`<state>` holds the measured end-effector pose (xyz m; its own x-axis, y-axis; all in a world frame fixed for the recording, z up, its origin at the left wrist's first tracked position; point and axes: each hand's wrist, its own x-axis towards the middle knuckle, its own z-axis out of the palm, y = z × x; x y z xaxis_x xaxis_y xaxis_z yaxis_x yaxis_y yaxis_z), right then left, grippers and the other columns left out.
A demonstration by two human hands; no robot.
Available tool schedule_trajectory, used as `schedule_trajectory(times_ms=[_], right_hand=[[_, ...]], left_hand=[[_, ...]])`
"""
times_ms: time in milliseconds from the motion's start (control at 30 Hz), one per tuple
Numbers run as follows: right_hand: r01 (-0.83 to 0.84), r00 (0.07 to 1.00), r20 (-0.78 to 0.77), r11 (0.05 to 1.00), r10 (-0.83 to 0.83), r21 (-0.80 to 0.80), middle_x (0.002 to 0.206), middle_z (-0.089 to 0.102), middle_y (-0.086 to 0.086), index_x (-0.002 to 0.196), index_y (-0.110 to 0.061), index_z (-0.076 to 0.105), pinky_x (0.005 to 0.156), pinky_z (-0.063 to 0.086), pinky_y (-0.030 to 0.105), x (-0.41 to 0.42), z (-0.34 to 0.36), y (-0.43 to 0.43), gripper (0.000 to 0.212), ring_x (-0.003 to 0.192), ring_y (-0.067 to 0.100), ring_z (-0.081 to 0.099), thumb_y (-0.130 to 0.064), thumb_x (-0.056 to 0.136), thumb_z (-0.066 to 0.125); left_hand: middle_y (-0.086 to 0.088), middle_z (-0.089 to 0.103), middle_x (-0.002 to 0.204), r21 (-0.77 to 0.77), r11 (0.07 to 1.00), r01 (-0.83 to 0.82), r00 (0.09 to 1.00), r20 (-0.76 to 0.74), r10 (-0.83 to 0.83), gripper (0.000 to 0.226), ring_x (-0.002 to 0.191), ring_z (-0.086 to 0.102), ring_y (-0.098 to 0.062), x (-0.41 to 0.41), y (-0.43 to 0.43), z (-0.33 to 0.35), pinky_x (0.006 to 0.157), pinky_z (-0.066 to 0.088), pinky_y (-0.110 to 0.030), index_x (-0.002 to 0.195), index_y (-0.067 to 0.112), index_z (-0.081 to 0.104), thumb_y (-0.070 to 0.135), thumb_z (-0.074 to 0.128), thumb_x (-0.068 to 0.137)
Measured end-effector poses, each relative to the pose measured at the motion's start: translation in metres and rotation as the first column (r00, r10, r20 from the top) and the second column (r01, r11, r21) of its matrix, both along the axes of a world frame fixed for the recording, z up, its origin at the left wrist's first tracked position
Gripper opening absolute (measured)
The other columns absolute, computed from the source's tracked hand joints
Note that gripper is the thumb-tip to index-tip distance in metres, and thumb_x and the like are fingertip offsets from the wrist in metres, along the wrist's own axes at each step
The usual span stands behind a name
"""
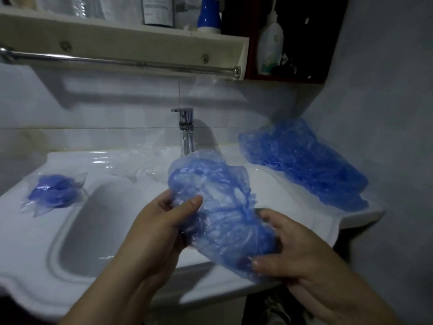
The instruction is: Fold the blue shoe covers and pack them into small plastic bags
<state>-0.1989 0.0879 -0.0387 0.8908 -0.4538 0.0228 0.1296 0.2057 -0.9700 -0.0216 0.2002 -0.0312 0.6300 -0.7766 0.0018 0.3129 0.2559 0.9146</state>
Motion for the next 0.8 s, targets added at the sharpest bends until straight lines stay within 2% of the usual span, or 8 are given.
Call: schedule_trajectory(times_ms=[67,167,300,400,500,600,700,800], right_hand=[[-0.142,0.99,0.019,0.988,0.143,-0.057,0.119,0.067,0.021,0.121,-0.005,0.064,0.095,0.052,0.039,-0.006,0.002,0.0,0.062,0.113,0.035,0.063,-0.021,0.066,0.087],[-0.044,0.999,-0.035,0.996,0.041,-0.074,0.107,0.071,0.024,0.105,0.0,0.071,0.08,0.056,0.034,-0.002,0.003,0.008,0.073,0.099,0.035,0.068,-0.057,0.062,0.083],[0.092,0.992,0.071,0.981,-0.105,0.169,0.111,0.069,0.025,0.109,0.001,0.07,0.087,0.057,0.044,0.011,0.007,0.023,0.051,0.103,0.038,0.068,-0.032,0.071,0.083],[0.308,0.945,0.069,0.941,-0.319,0.139,0.098,0.073,0.022,0.097,0.0,0.071,0.071,0.06,0.038,0.016,0.007,0.026,0.03,0.088,0.034,0.072,-0.011,0.069,0.07],[0.515,0.851,0.066,0.852,-0.521,0.09,0.094,0.072,0.024,0.092,0.003,0.068,0.074,0.06,0.045,0.017,0.003,0.021,0.032,0.082,0.035,0.07,-0.011,0.063,0.071],[0.555,0.818,0.089,0.82,-0.569,0.137,0.092,0.071,0.024,0.091,0.004,0.067,0.069,0.06,0.042,0.016,0.002,0.015,0.032,0.078,0.032,0.071,-0.01,0.063,0.069],[0.508,0.849,0.1,0.854,-0.518,0.11,0.093,0.073,0.021,0.096,0.003,0.067,0.065,0.059,0.036,0.013,0.002,0.016,0.031,0.08,0.03,0.073,-0.009,0.067,0.068],[0.444,0.888,0.096,0.892,-0.45,0.08,0.093,0.074,0.02,0.096,0.002,0.067,0.065,0.059,0.035,0.01,0.003,0.018,0.028,0.081,0.031,0.072,-0.007,0.069,0.067]], left_hand=[[-0.02,0.072,0.103,-0.047,0.997,0.065,0.996,0.055,-0.063,0.038,0.088,0.072,-0.034,-0.001,0.012,-0.003,0.067,0.058,-0.035,0.109,0.007,0.069,0.006,0.073,0.071],[-0.02,0.072,0.104,-0.057,0.986,0.156,0.973,0.179,-0.144,0.033,0.091,0.071,-0.035,-0.006,0.021,-0.006,0.068,0.057,-0.033,0.105,0.01,0.071,0.01,0.07,0.072],[-0.021,0.072,0.104,-0.03,0.983,0.179,0.953,0.254,-0.166,0.034,0.094,0.07,-0.04,-0.009,0.024,-0.008,0.076,0.059,-0.043,0.103,0.009,0.071,0.007,0.072,0.07],[-0.015,0.074,0.095,0.029,0.997,0.071,0.946,0.315,-0.076,0.037,0.084,0.072,-0.032,-0.007,0.024,-0.007,0.068,0.059,-0.038,0.095,0.013,0.075,0.007,0.084,0.061],[-0.016,0.072,0.079,0.074,0.995,-0.068,0.962,0.269,0.046,0.03,0.065,0.067,-0.027,0.002,0.026,-0.01,0.056,0.054,-0.032,0.079,0.008,0.072,0.025,0.079,0.055],[-0.017,0.06,0.063,0.125,0.989,-0.079,0.958,0.284,0.041,0.031,0.054,0.055,-0.026,0.01,0.031,-0.008,0.054,0.044,-0.031,0.065,0.01,0.064,0.036,0.077,0.055],[-0.018,0.065,0.071,0.247,0.968,0.053,0.907,0.394,-0.15,0.044,0.063,0.058,-0.029,0.019,0.039,-0.004,0.061,0.047,-0.034,0.074,0.003,0.071,0.043,0.078,0.058],[-0.009,0.072,0.111,0.267,0.93,0.254,0.83,0.433,-0.351,0.052,0.104,0.068,-0.028,0.029,0.049,0.003,0.093,0.053,-0.04,0.11,0.018,0.073,0.034,0.085,0.061]])
